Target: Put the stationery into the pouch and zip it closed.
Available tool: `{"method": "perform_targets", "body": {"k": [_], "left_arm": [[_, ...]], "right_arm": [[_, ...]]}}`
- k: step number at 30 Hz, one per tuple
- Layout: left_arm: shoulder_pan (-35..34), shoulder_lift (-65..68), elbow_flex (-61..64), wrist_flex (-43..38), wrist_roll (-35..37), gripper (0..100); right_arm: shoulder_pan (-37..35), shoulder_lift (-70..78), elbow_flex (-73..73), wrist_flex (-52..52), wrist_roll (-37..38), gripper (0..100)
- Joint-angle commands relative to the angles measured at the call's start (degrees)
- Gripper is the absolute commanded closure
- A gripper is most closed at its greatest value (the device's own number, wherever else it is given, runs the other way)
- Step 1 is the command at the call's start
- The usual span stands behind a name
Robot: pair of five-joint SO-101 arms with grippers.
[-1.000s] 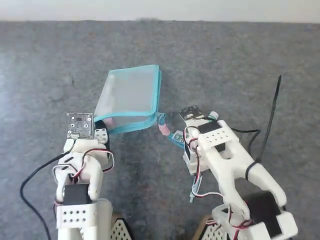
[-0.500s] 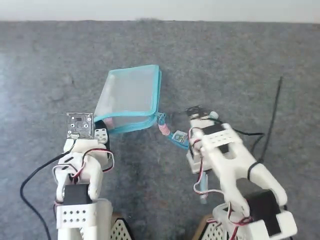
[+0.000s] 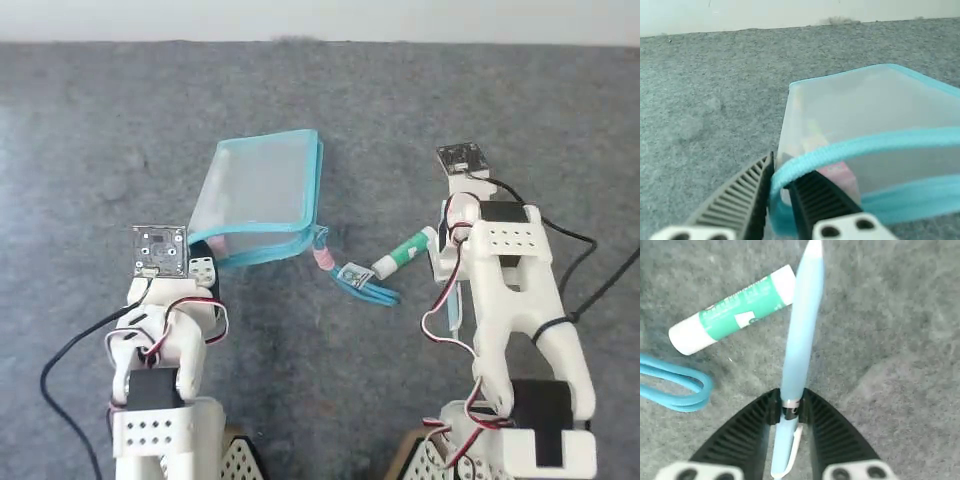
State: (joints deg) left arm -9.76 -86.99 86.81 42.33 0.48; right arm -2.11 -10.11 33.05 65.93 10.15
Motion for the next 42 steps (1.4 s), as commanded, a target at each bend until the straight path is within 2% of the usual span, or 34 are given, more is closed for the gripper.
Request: {"method": "perform_targets", "body": {"k": [1,4,9,12,15,17,26,31,36,39,42], "left_arm": [[0.09,0.18,-1.98,-2.11,0.70,99],[0.09,0.18,-1.98,-2.11,0.70,99],[0.09,0.18,-1.98,-2.11,0.70,99],[0.09,0.18,-1.98,-2.11,0.70,99],[0.09,0.18,-1.98,-2.11,0.70,99],[0.09,0.18,-1.98,-2.11,0.70,99],[0.00,0.18,-1.45,-2.11,0.70,99],[-0.09,0.18,-1.45,-2.11,0.70,99],[-0.18,0.18,-1.45,-2.11,0.70,99],[-0.18,0.18,-1.36,-2.11,0.70,99],[-0.18,0.18,-1.36,-2.11,0.70,99]], "right_arm": [[0.22,-0.31,-3.34,0.57,-4.48,78.8],[0.13,-0.40,-3.52,0.57,-4.04,73.1],[-0.75,-0.84,-3.08,4.62,-4.04,75.1],[-4.00,-0.40,0.18,5.58,-5.63,75.1],[-6.81,-0.40,6.68,1.36,-9.67,74.9],[-7.08,-0.40,10.11,-2.24,-9.58,74.9],[-3.91,-0.31,15.30,-6.55,-9.41,75.2],[-3.74,-0.31,15.56,-7.25,-9.32,86.6],[-0.57,-0.75,15.38,-7.34,-8.62,96.9],[2.33,-1.10,14.42,-6.90,-3.60,99.1],[4.88,-1.10,12.04,-4.62,-2.37,99.1]]}}
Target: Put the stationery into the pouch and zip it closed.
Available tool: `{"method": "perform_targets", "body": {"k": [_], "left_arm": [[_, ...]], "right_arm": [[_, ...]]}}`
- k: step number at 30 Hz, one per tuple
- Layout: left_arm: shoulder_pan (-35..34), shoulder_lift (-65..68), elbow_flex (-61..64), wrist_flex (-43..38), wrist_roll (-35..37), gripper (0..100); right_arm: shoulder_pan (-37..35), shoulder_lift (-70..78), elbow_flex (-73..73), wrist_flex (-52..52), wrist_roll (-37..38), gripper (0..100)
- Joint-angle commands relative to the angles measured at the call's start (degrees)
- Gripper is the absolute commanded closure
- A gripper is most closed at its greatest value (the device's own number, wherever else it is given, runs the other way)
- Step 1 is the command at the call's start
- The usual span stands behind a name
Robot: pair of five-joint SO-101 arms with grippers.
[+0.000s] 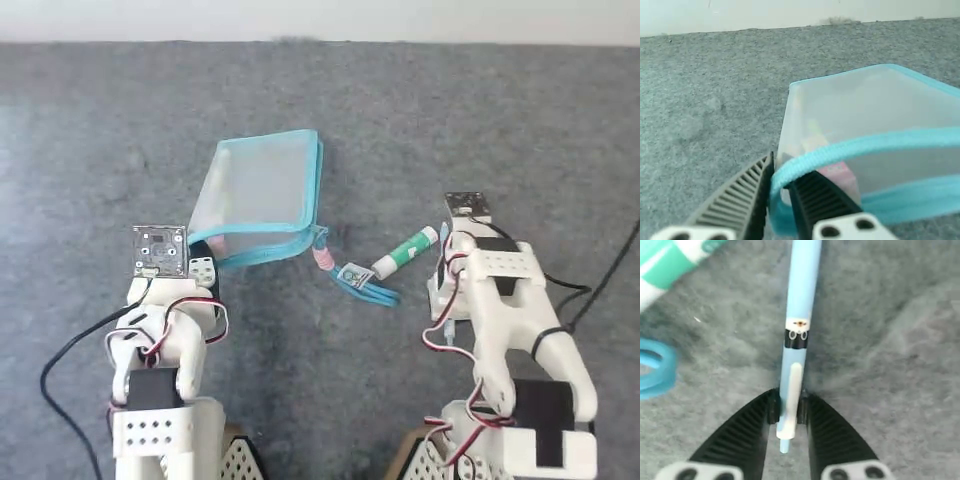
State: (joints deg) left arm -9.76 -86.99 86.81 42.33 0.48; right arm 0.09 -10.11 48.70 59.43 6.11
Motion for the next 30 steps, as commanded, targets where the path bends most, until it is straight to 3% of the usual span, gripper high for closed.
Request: {"method": "perform_targets", "body": {"k": [1,8,18,25,30], "left_arm": [[-0.18,0.18,-1.36,-2.11,0.70,99],[0.18,0.18,-0.66,-2.46,0.70,99],[0.18,0.18,-0.57,-2.46,0.70,99],[0.18,0.18,-0.57,-2.46,0.70,99],[0.18,0.18,-0.57,-2.46,0.70,99]], "right_arm": [[3.47,-1.19,-5.19,3.38,1.76,99.1],[1.71,-12.70,-16.53,19.82,5.36,99.1],[-25.63,-43.03,-19.25,39.43,11.08,99.1],[-37.67,-41.19,-19.43,42.15,13.45,99.1],[-40.48,-36.53,-20.31,42.15,13.80,99.1]]}}
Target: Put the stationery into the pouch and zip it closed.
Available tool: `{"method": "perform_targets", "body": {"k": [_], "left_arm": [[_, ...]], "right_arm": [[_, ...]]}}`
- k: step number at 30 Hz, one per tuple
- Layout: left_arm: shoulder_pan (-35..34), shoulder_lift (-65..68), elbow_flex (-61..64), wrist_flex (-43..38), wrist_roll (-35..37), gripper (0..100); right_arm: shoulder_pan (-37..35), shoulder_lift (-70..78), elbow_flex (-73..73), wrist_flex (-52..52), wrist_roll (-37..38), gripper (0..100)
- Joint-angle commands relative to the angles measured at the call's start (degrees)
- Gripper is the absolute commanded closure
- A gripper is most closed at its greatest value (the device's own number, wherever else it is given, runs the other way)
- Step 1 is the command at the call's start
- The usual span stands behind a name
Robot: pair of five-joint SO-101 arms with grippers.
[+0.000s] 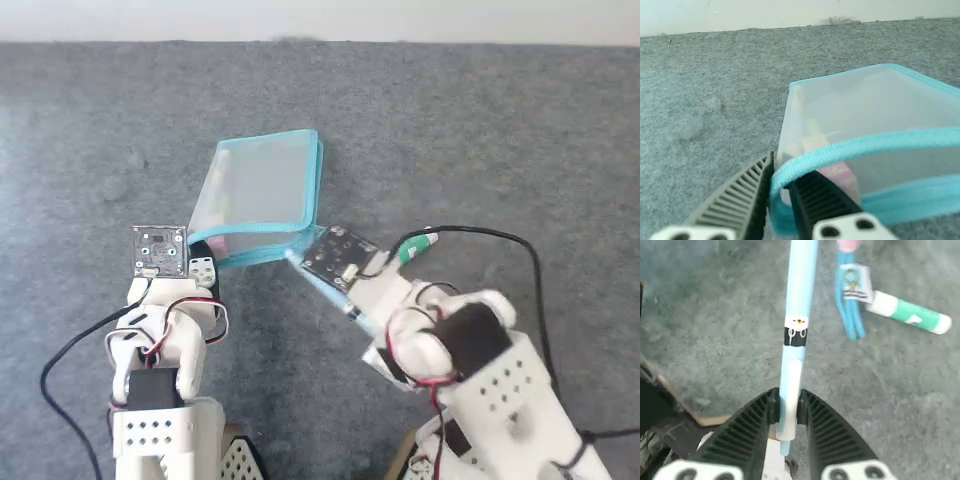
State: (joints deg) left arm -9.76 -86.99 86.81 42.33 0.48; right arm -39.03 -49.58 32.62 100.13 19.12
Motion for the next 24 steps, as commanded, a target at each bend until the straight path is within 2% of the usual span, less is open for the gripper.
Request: {"method": "perform_targets", "body": {"k": [1,8,16,20,24], "left_arm": [[0.26,0.18,-0.57,-2.46,0.70,99],[2.55,0.18,-0.48,-2.46,0.62,99],[2.29,0.18,-0.48,-2.29,0.62,99],[2.29,0.18,-0.13,-2.37,0.62,99],[2.64,0.18,0.13,-2.46,0.62,99]], "right_arm": [[-1.36,4.26,-5.10,1.45,0.70,99.1],[-1.36,19.03,-21.10,1.63,-4.13,99.1],[-1.27,41.63,-36.48,2.51,-4.92,99.1],[-1.01,42.24,-35.08,2.86,-4.57,99.1],[-1.10,34.86,-32.26,2.77,-2.73,99.1]]}}
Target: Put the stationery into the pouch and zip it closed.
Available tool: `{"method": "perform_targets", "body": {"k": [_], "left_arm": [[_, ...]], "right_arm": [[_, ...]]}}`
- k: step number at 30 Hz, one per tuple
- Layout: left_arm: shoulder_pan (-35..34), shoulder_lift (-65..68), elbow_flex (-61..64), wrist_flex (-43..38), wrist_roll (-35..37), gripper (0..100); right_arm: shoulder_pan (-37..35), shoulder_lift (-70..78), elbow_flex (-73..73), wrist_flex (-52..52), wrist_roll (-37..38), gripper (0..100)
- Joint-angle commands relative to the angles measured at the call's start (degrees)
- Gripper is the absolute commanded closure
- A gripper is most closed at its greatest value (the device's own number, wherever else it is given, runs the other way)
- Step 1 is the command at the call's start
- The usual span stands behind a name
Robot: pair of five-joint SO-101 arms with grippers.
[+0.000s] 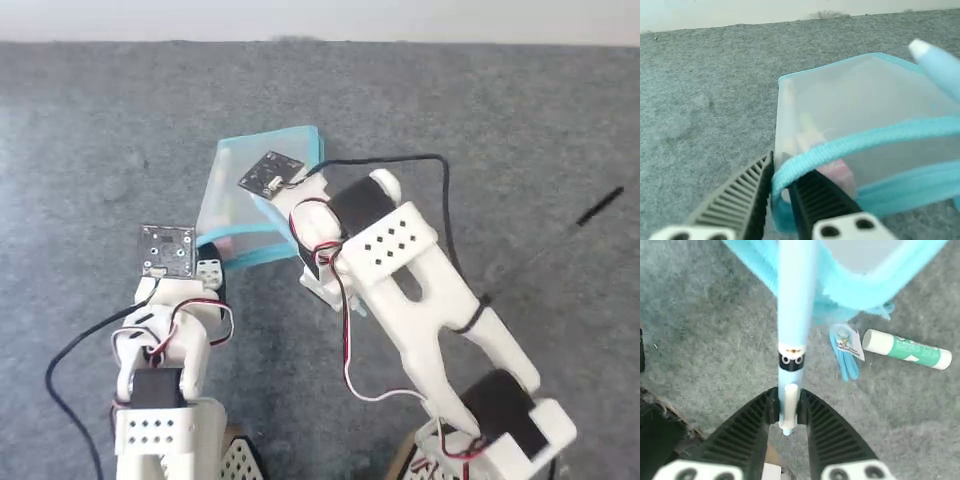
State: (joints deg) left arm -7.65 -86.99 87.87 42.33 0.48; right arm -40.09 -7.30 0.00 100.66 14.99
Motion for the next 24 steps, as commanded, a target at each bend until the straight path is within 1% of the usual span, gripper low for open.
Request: {"method": "perform_targets", "body": {"k": [1,6,8,12,15,21,24], "left_arm": [[0.53,0.18,-0.92,-2.46,0.62,99],[0.53,0.18,-0.92,-2.55,0.62,99],[0.53,0.18,-0.84,-2.55,0.62,99],[0.44,0.18,-0.13,-4.22,0.62,99],[0.53,0.35,1.10,-6.77,0.53,99],[0.79,0.53,1.71,-7.30,0.00,99],[4.48,0.44,3.12,-7.30,-2.20,99]], "right_arm": [[-0.04,-10.15,1.49,2.33,1.93,99.1],[-0.04,-23.87,10.73,2.42,2.99,99.1],[-0.22,-26.51,15.56,2.51,6.24,99.1],[0.13,-25.98,25.58,2.59,12.84,99.1],[-0.04,-24.04,29.36,2.59,15.38,99.1],[0.13,-18.95,29.19,2.51,15.21,99.1],[0.13,-16.66,26.81,2.51,13.89,99.1]]}}
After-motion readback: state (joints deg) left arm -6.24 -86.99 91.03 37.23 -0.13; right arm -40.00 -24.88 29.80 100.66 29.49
